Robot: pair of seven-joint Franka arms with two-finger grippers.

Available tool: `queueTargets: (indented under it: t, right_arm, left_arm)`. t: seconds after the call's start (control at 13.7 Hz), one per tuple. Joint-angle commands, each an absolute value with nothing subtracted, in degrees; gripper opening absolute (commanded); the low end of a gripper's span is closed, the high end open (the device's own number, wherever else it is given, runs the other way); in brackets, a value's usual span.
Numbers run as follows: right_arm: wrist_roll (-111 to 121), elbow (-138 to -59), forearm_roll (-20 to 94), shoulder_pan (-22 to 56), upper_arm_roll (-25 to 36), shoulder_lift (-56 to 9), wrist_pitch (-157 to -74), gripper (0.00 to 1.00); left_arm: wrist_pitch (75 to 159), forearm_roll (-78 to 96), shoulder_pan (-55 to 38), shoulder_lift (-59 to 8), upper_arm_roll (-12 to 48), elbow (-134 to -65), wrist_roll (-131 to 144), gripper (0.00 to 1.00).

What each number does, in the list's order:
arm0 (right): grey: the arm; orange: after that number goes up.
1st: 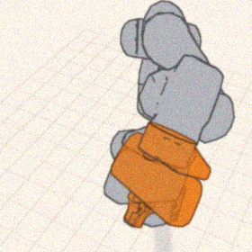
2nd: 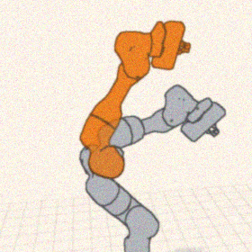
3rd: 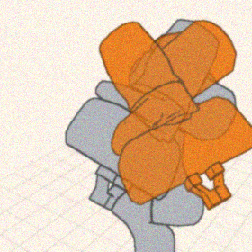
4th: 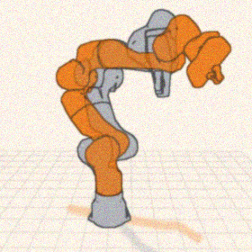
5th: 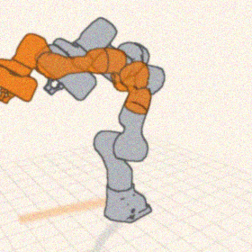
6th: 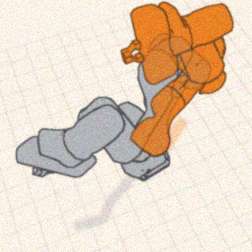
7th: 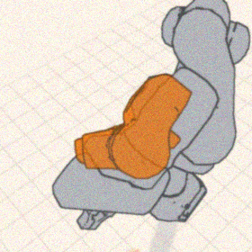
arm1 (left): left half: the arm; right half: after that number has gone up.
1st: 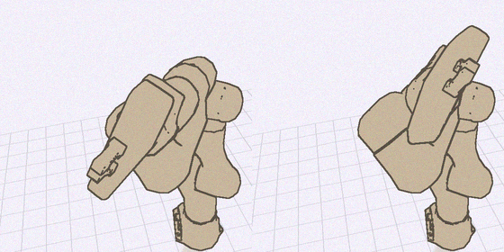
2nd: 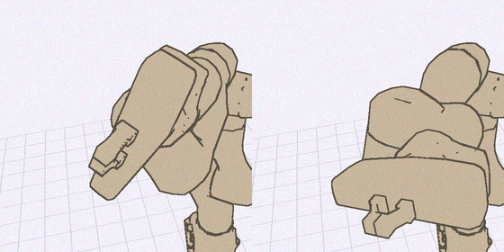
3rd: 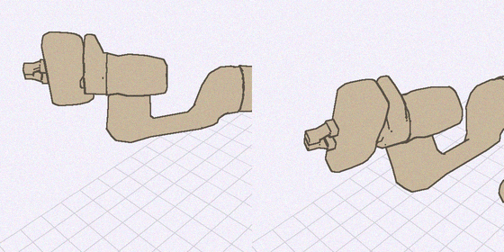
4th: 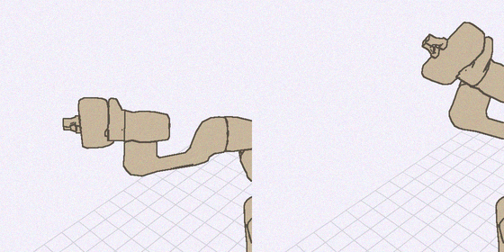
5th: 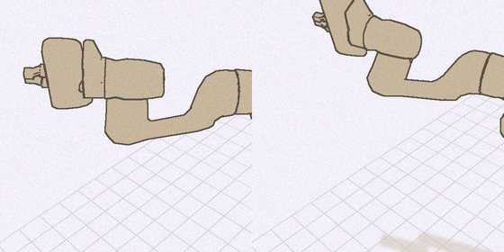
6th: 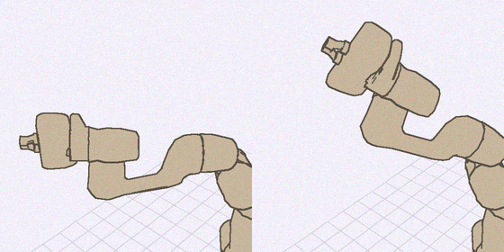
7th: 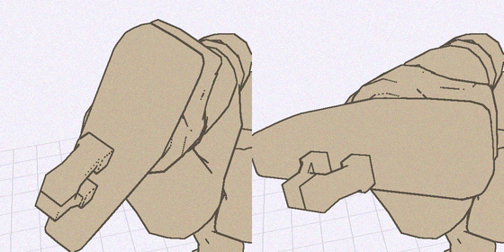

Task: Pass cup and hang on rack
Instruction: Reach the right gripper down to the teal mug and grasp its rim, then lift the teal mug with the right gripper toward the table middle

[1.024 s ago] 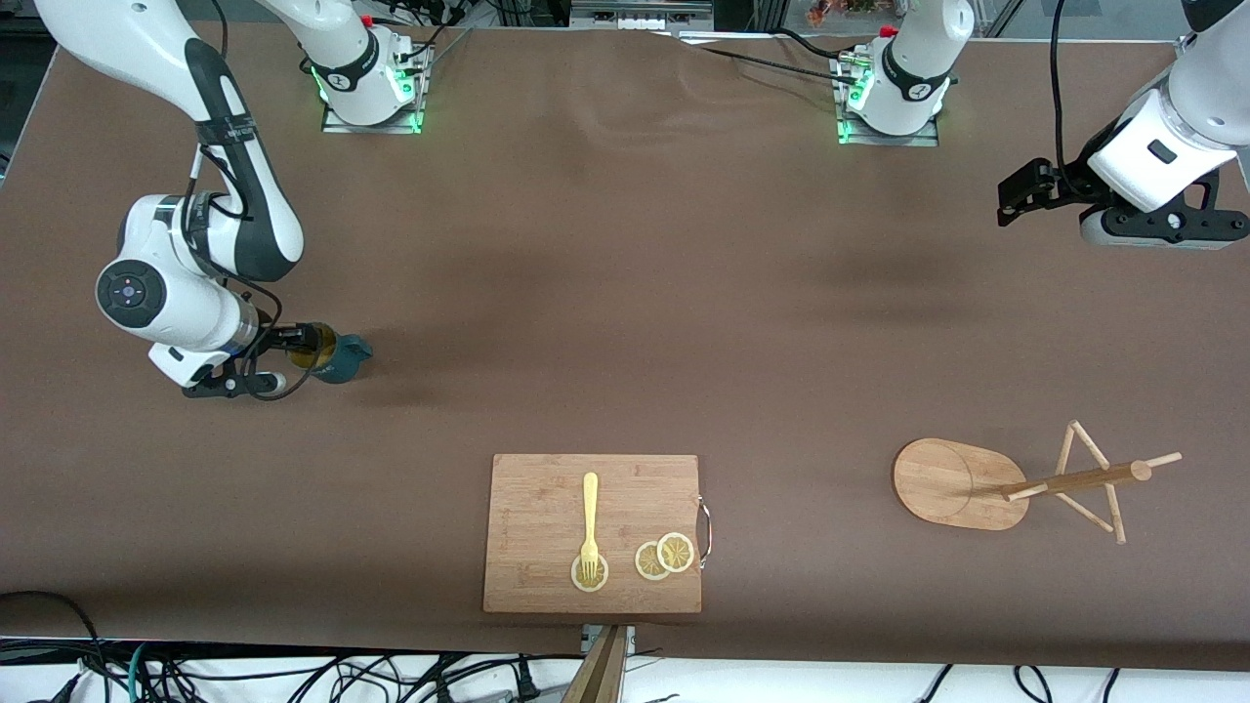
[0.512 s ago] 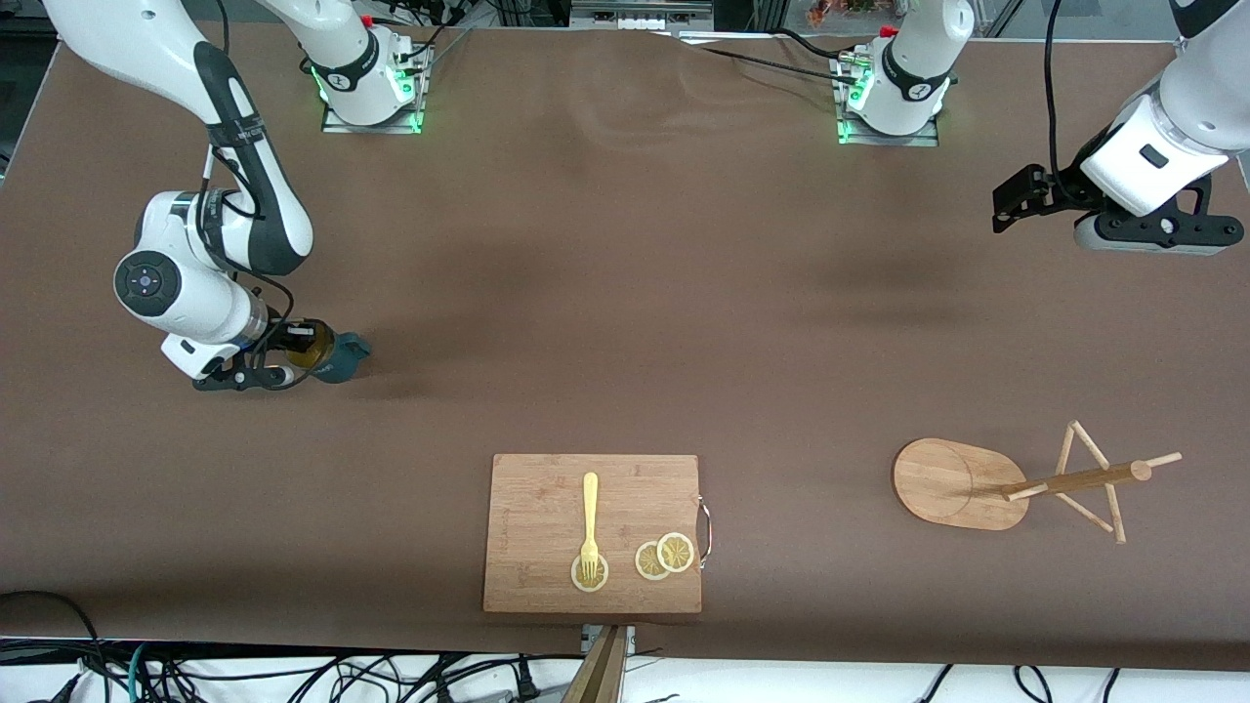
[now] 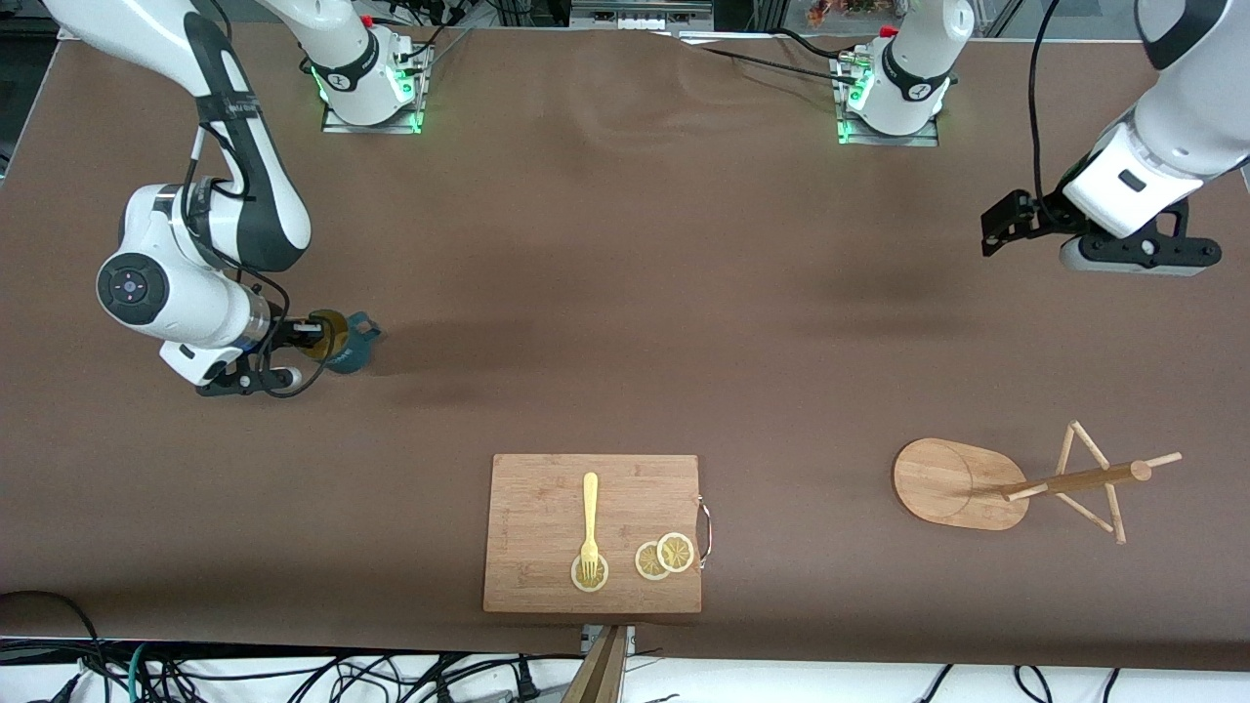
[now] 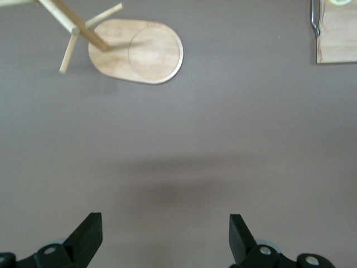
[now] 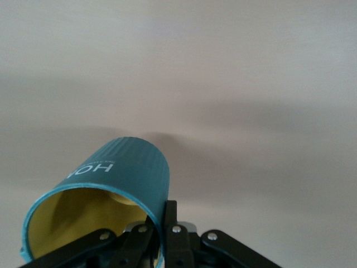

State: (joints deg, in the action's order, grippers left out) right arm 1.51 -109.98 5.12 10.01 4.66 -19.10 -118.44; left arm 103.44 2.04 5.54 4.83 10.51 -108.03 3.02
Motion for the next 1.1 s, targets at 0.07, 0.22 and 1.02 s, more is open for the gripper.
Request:
queueTargets:
  t: [0.07,0.22,1.02]
  right_arm:
    - [-14.6,-105.7,11.5,14.0,-0.6,-19.2,-116.3,0.0]
    - [-27.5,-101.4,11.4,20.6,-0.8,-21.3,-116.5,0.0]
    - [-66.8,-78.8,3.3,48.9,-0.5,-44.3,-129.6,0.0]
  left_arm:
    - [111.3,5.1,6.2,6.1,11.2,-113.9,0.0,1.0]
    - [113.0,6.0,6.3,6.1,11.2,-115.1,-2.4,1.0]
    - [125.5,13.4,10.0,5.2,11.1,-125.5,-24.8,1.0]
